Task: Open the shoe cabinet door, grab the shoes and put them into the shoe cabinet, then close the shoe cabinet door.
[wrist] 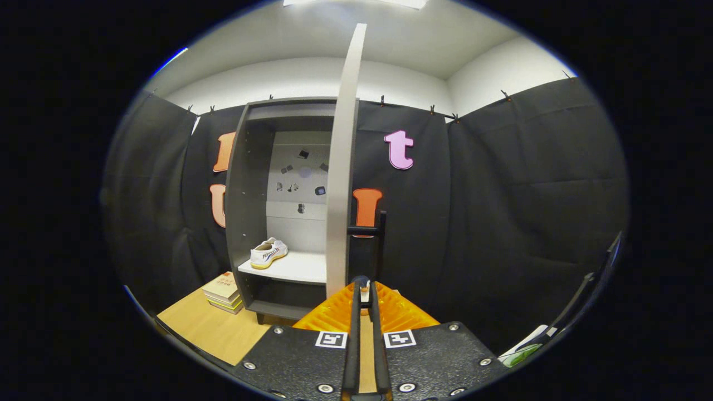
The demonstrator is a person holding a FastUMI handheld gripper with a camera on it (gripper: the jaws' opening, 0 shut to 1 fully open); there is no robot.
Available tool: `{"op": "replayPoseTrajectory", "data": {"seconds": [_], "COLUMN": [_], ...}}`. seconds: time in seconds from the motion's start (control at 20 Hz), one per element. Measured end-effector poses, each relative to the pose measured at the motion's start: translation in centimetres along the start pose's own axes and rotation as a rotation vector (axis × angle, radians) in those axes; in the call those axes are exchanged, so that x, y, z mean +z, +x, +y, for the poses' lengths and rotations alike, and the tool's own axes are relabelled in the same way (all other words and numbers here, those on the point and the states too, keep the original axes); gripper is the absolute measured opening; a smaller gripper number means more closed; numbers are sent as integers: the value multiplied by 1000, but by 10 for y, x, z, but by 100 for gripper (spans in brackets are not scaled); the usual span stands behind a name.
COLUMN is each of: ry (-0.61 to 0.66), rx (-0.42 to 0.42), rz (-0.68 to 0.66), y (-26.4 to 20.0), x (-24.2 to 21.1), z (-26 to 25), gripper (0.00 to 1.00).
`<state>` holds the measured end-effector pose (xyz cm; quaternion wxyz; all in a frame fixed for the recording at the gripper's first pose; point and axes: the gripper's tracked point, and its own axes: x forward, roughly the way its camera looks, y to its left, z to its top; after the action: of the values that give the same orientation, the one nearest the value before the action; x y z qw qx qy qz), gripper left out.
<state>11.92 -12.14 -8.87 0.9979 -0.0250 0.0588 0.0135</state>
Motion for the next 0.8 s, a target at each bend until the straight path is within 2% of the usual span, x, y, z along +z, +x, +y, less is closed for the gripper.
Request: {"op": "replayPoseTrajectory", "data": {"seconds": [0.15, 0.25, 0.4, 0.5, 0.65, 0.7, 0.8], "ry": [28, 18, 39, 56, 98, 112, 144], "rx": [-4, -6, 67, 88, 126, 138, 174], "rz": [5, 28, 108, 176, 247, 268, 304], "y": [-21, -30, -37, -32, -20, -15, -6], "x": [-2, -13, -42, -69, -106, -119, -144], "z": [31, 52, 102, 123, 157, 166, 186], "gripper": [11, 22, 48, 64, 72, 78, 82]}}
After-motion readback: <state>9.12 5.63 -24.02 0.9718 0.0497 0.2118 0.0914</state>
